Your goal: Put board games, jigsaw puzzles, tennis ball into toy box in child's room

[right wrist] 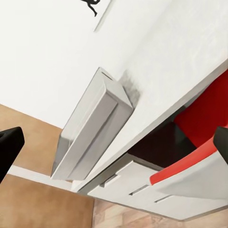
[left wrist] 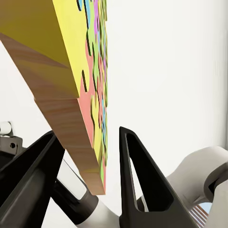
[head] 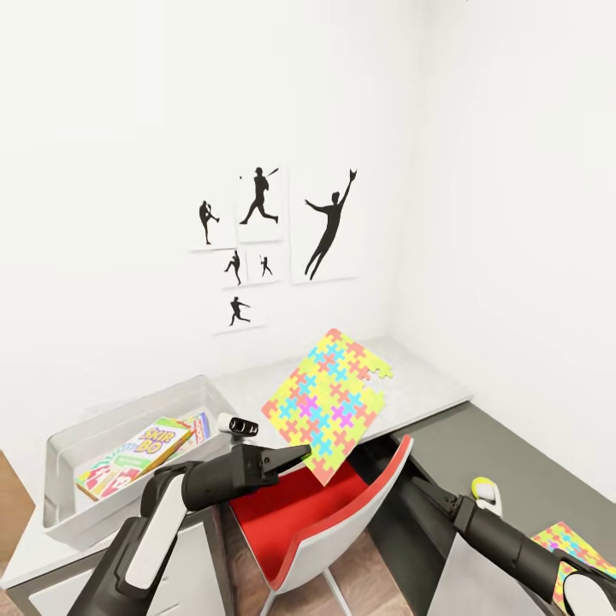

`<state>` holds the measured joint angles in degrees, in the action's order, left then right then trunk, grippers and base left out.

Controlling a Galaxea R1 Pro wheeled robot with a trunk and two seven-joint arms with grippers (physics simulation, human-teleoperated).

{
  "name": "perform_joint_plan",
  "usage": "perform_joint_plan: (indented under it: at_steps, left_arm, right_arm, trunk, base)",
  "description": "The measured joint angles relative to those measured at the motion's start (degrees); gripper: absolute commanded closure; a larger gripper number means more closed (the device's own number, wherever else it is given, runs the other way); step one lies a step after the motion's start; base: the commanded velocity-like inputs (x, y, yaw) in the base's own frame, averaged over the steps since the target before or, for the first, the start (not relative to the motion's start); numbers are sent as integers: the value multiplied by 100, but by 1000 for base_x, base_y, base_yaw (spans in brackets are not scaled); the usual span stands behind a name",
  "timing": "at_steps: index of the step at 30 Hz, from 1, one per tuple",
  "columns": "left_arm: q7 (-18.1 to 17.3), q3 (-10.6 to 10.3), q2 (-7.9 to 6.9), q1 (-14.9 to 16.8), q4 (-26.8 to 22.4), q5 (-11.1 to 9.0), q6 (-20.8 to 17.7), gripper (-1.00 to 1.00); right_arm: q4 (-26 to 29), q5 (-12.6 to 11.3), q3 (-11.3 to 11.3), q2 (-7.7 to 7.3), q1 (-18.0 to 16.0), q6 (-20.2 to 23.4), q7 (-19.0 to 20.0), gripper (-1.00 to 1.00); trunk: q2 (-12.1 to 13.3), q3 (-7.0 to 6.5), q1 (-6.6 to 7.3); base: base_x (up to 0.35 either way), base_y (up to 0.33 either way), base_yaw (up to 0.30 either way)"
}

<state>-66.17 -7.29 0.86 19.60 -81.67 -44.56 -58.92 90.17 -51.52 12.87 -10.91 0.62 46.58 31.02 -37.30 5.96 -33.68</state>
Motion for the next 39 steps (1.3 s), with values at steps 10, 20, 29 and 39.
perform_joint_plan:
  at_steps: [10, 20, 29, 39]
  left_arm:
    - [-7, 1, 0, -1, 0, 1, 0, 100]
    - [-7, -9, 0, 0, 0, 1, 1, 100]
    - [0, -18, 0, 2, 7, 2, 1, 100]
    - [15, -25, 0, 5, 8, 11, 5, 100]
  right_arm:
    - [-5, -7, -7, 6, 3, -9, -5, -100]
    - [-3, 1, -13, 130, 1, -21, 1, -100]
    - [-4, 2, -45, 148, 0, -22, 1, -100]
    - [-3, 3, -47, 151, 1, -38, 3, -100]
  trunk:
    - [402, -180, 220]
    - [804, -361, 440]
    - [1164, -520, 638]
    - [1441, -639, 791]
  base:
    - [0, 0, 0]
    - [0, 0, 0]
    - [0, 0, 0]
    - [0, 0, 0]
